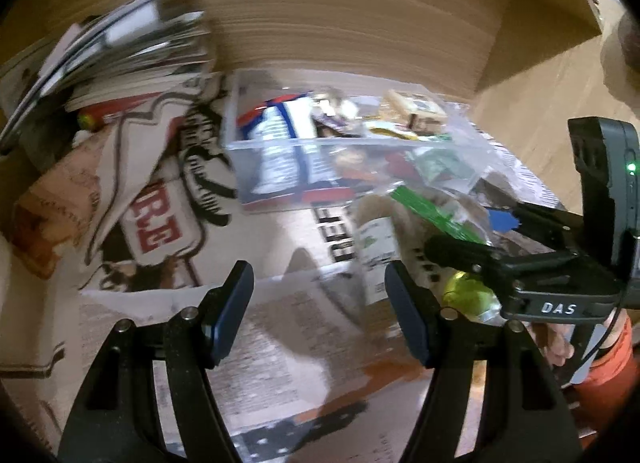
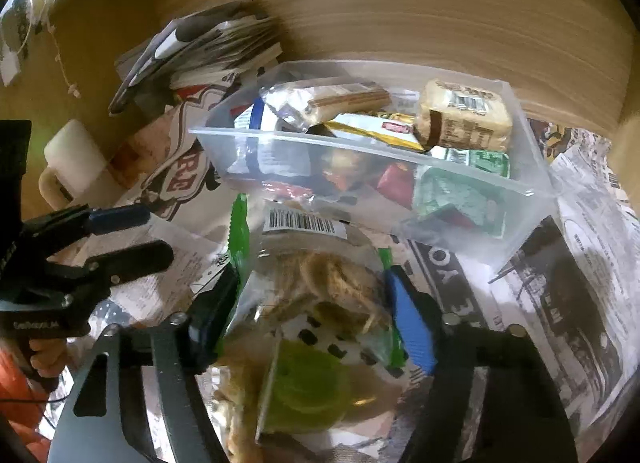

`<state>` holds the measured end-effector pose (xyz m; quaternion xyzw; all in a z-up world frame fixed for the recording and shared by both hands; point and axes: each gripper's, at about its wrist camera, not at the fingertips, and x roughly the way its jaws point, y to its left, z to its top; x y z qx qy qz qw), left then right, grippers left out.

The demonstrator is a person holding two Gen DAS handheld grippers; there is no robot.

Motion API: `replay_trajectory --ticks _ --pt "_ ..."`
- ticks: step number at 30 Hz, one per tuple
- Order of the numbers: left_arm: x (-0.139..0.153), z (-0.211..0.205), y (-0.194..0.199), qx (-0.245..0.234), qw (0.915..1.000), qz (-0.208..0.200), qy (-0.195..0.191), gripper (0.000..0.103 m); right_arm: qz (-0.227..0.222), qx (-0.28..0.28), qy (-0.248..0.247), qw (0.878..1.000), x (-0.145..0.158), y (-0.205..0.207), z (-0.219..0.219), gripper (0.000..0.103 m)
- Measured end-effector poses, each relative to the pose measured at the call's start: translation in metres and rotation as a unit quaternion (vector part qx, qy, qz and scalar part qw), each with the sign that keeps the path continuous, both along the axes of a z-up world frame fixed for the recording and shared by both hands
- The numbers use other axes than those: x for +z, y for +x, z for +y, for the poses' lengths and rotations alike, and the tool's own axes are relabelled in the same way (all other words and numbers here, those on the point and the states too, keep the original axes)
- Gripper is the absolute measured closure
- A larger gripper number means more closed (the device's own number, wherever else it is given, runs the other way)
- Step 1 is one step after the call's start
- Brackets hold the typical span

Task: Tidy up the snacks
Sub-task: 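Grasp the tall cookie roll with the left gripper while the right grasps the round cookie bag, then place the cookie roll in the box with the left gripper while the right drops the cookie bag in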

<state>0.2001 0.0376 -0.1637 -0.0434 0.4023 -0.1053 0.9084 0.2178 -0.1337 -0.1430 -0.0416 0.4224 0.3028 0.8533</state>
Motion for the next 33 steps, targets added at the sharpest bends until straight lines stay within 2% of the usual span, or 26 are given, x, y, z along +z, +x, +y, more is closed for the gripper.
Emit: replay_trajectory --ticks 7,12,16,18,23,27,33 --pt "-0.007 -0.032 0.018 -0.034 0.9993 0.014 0.006 0.035 -0.021 -0.034 0.014 0.999 0.010 0.000 -0.025 0.049" --pt "-0.022 -0.050 0.035 -0.046 0.9981 0.039 0.008 0.036 -0.038 -0.053 0.019 0.998 0.018 -0.005 -0.042 0.049" --pt "-0.034 -0.053 0.039 -0.040 0.9975 0.058 0.005 0.063 -0.044 -0.061 0.024 0.997 0.020 -0.006 -0.049 0.049" --pt "-0.033 -0.051 0.036 -0.037 0.9979 0.052 0.005 0.067 -0.044 -0.063 0.028 0.997 0.021 -0.006 -0.052 0.049" --pt "-0.028 -0.041 0.019 -0.030 0.9987 0.041 0.002 0.068 -0.049 -0.062 0.039 0.996 0.024 -0.007 -0.054 0.050" --pt "-0.012 -0.017 -0.006 -0.023 0.9993 0.028 -0.006 0.068 -0.060 -0.060 0.047 0.995 0.031 -0.009 -0.054 0.050" --pt "0.021 0.000 -0.027 -0.014 0.9998 -0.013 -0.005 0.068 -0.082 -0.057 0.057 0.993 0.047 -0.013 -0.051 0.050"
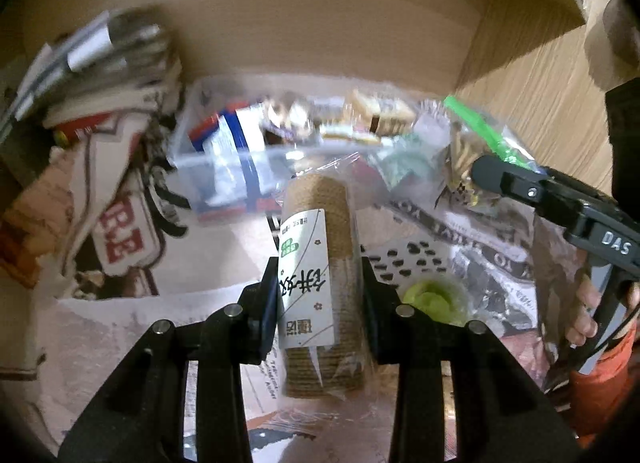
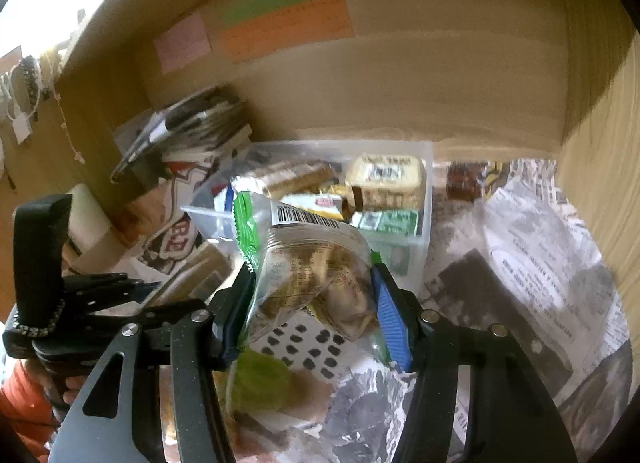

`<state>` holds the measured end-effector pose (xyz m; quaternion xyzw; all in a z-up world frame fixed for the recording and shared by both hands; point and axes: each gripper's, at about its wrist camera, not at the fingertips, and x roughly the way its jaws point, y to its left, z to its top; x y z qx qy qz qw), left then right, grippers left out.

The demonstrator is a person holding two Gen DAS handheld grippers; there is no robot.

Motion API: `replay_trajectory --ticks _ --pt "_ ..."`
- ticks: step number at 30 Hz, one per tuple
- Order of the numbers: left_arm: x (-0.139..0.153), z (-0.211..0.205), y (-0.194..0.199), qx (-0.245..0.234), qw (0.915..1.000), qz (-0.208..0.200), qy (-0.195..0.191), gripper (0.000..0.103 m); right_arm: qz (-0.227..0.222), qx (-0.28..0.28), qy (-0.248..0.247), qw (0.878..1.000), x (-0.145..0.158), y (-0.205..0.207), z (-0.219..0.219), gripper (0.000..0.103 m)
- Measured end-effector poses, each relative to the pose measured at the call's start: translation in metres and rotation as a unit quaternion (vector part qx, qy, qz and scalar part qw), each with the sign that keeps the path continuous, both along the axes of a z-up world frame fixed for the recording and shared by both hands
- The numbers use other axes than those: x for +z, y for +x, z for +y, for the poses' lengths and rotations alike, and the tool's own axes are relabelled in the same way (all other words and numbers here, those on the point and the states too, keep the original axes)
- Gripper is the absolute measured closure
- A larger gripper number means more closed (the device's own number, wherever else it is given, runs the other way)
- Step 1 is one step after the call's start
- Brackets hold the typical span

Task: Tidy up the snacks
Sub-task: 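Place the cookie roll in the box with the left gripper while the right drops the cookie bag in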

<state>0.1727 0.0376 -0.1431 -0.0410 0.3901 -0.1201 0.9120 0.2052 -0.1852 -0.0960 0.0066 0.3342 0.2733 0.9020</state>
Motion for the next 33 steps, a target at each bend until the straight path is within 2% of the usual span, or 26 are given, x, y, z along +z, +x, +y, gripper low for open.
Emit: replay_trajectory --ticks 9,10,15,25,26,28,33 --pt "0.037 0.015 0.016 0.027 0.9986 -0.044 -0.010 0.068 -0.036 -0.008 0.009 0.999 0.024 0.009 0.006 0.053" --pt "0.042 0.018 0.019 0.030 0.9983 -0.048 -0.012 0.068 -0.040 -0.009 0.009 0.999 0.025 0.011 0.008 0.057" --pt "0.053 0.021 0.040 0.044 0.9972 -0.058 -0.016 0.068 -0.047 -0.013 0.009 0.999 0.030 0.026 0.012 0.060" --pt "0.043 0.030 0.098 0.061 0.9974 -0.039 -0.008 0.068 -0.052 -0.017 -0.014 0.998 0.030 0.061 0.028 0.064" --pt "0.041 0.031 0.102 0.061 0.9974 -0.036 -0.007 0.068 -0.051 -0.017 -0.019 0.998 0.028 0.064 0.031 0.072" --pt "0.037 0.031 0.116 0.059 0.9979 -0.026 -0.009 0.067 -0.043 -0.011 -0.029 0.999 0.022 0.073 0.037 0.077" --pt "0.027 0.030 0.143 0.058 0.9982 -0.013 -0.001 0.067 -0.045 -0.015 -0.052 0.998 0.015 0.084 0.046 0.076"
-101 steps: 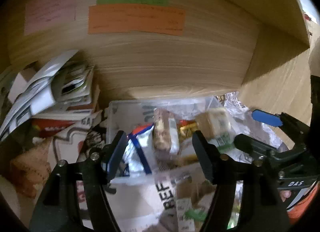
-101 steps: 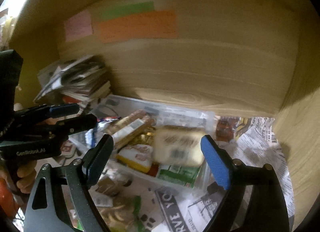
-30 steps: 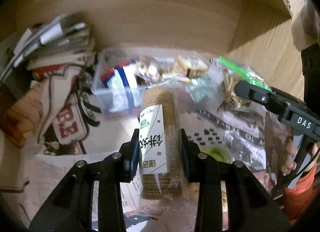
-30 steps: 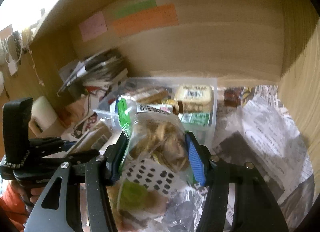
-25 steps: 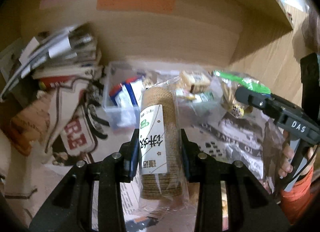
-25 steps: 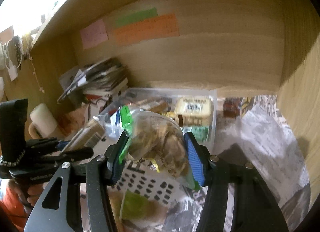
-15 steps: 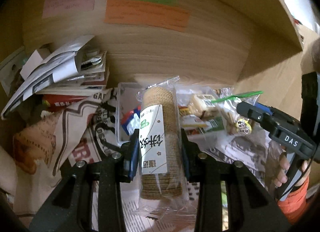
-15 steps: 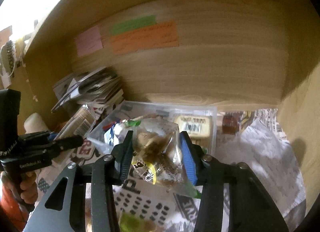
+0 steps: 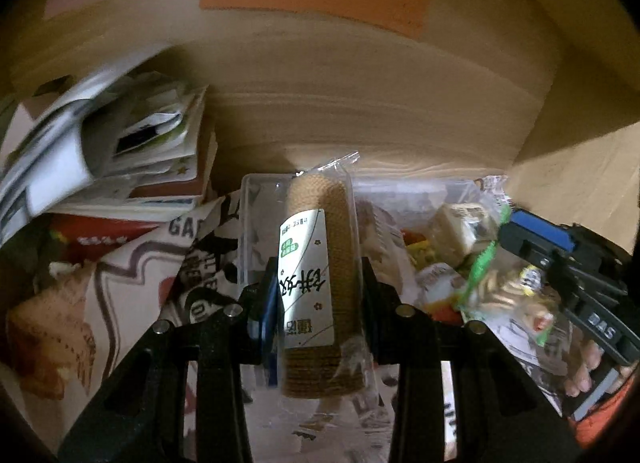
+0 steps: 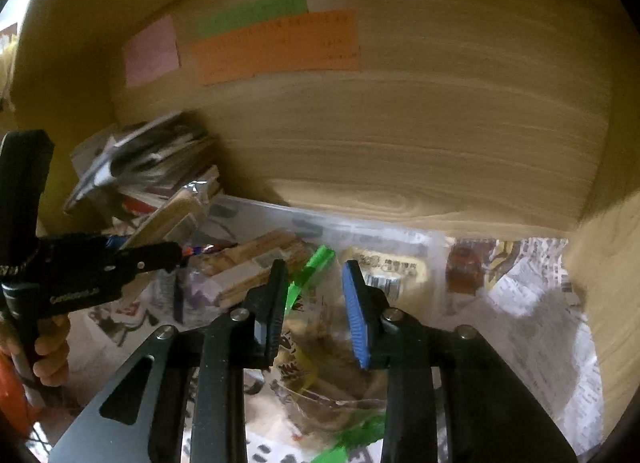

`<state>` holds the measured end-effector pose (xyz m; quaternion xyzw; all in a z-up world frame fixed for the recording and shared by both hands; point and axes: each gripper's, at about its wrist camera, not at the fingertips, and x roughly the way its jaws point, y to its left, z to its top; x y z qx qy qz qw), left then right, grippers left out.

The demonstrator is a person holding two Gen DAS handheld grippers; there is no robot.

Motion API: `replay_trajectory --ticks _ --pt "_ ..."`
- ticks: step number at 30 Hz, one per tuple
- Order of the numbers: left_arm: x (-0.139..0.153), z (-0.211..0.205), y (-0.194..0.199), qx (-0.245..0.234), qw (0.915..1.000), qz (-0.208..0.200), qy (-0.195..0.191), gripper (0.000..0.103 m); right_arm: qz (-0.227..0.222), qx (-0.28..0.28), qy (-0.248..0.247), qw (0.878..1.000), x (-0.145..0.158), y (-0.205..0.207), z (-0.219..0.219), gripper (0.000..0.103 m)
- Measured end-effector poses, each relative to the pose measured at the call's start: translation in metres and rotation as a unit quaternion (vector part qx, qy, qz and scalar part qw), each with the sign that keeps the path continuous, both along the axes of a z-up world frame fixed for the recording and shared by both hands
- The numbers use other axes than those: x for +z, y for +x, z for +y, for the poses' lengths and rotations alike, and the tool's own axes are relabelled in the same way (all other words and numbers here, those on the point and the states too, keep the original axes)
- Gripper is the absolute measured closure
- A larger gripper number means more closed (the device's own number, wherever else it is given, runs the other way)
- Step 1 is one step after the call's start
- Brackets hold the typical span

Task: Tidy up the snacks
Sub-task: 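Place the cookie roll in the box with the left gripper while the right drops the cookie bag in, then grasp the puff snack bag with the left gripper while the right grasps the green jelly cup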

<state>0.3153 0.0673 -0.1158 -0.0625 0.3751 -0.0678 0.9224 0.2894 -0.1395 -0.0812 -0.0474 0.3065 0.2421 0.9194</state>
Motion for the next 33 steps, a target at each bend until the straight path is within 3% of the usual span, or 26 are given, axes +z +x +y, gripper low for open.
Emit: replay_trajectory --ticks 6,11,15,25,33 --pt "-0.007 0.000 0.017 0.010 0.9999 0.013 0.000 0.064 0.000 -0.002 -0.016 1.000 -0.003 0.009 0.004 0.074" --pt "0.006 0.003 0.009 0.018 0.9998 -0.006 -0.007 0.043 0.014 -0.004 -0.034 0.999 -0.008 0.026 0.009 0.073" --pt "0.022 0.004 -0.004 0.015 0.9996 -0.023 -0.003 0.042 0.043 0.002 -0.020 0.999 -0.006 0.034 0.006 0.072" --pt "0.042 -0.004 -0.061 0.001 0.9986 -0.053 0.008 0.035 0.001 0.016 -0.003 1.000 0.024 -0.019 -0.006 0.054" --pt "0.030 -0.018 -0.107 -0.012 0.9987 -0.044 0.020 0.030 0.018 0.022 0.015 0.999 0.011 -0.068 -0.021 0.048"
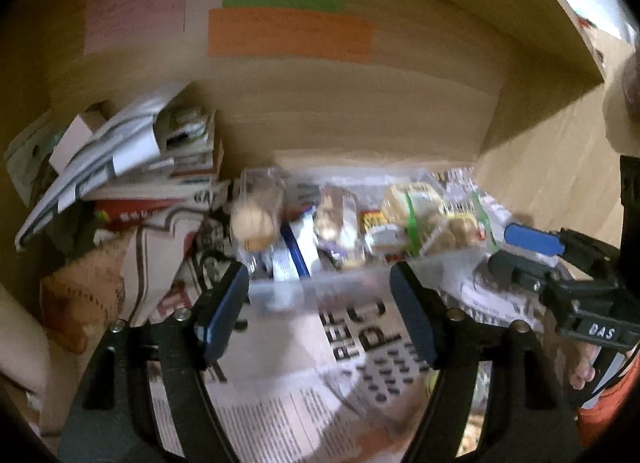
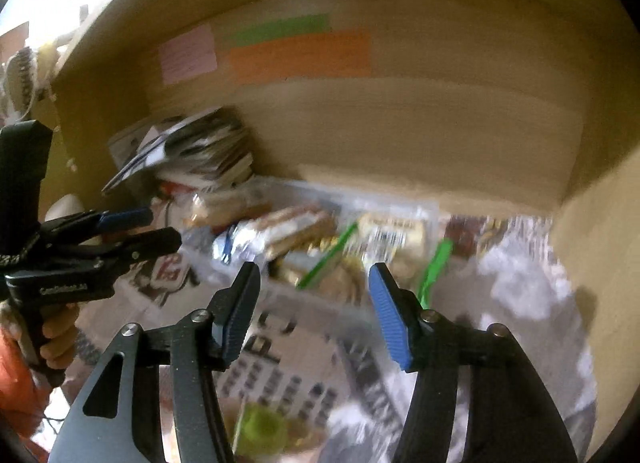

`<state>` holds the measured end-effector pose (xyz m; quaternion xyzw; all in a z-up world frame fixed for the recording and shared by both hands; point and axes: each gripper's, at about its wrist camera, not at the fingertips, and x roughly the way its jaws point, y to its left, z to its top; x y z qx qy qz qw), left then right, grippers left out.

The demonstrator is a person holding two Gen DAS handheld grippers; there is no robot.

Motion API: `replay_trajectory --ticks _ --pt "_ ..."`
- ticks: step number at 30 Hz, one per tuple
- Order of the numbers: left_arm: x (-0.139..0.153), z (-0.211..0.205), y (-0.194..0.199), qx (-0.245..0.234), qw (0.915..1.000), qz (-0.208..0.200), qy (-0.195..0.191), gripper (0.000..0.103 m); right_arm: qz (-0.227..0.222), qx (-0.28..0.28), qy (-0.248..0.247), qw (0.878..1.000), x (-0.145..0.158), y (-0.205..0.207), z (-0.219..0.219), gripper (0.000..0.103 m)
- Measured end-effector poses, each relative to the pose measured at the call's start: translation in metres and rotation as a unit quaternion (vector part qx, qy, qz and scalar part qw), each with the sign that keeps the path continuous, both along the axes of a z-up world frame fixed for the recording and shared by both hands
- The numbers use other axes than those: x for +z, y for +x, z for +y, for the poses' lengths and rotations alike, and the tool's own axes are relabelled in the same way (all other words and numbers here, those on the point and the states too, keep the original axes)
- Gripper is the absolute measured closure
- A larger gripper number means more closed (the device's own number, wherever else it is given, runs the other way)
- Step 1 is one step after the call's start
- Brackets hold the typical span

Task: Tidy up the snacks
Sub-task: 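Grasp the puff snack bag with the left gripper while the right grasps the green jelly cup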

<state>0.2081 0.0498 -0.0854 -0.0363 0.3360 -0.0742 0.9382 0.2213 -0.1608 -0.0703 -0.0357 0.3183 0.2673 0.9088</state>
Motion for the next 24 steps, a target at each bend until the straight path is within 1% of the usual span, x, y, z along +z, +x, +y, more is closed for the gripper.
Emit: replay_trajectory --ticks 2,8,11,13,16,17,18,20,22,24 --pt "-0.006 -0.003 -0.010 -0.001 1.0000 0.006 -0.001 0.030 0.016 0.003 0.006 1.000 -0.009 -0.009 -0.003 0.044" --pt "-0.027 -0.007 -0.028 0.004 0.9996 0.029 0.000 0.030 0.073 0.017 0.019 0.997 -0.042 -0.030 -0.006 0.043" --pt "-0.036 -0.010 -0.036 0.006 0.9991 0.043 -0.002 0.030 0.099 0.024 0.010 0.995 -0.061 -0.036 -0.001 0.043" --pt "-0.043 -0.012 -0.038 0.006 0.9988 0.049 -0.003 0.030 0.128 0.026 0.009 0.991 -0.077 -0.034 0.001 0.043" --pt "-0.049 -0.018 -0.046 0.004 0.9981 0.060 -0.005 0.030 0.145 0.026 0.006 0.989 -0.088 -0.036 0.001 0.058" --pt "-0.051 -0.020 -0.047 0.003 0.9980 0.063 -0.007 0.030 0.154 0.034 0.016 0.987 -0.090 -0.036 0.000 0.064" --pt "-0.053 -0.025 -0.049 -0.001 0.9977 0.068 -0.008 0.030 0.159 0.037 0.027 0.986 -0.091 -0.036 -0.002 0.065" --pt "-0.054 -0.031 -0.053 -0.007 0.9973 0.073 -0.008 0.030 0.155 0.030 0.031 0.987 -0.092 -0.037 -0.004 0.065" --pt "-0.056 -0.040 -0.059 -0.014 0.9968 0.078 -0.007 0.030 0.141 0.019 0.024 0.990 -0.091 -0.042 -0.008 0.065" --pt "-0.056 -0.050 -0.062 -0.021 0.9963 0.083 -0.004 0.028 0.128 0.009 0.020 0.992 -0.088 -0.047 -0.015 0.065"
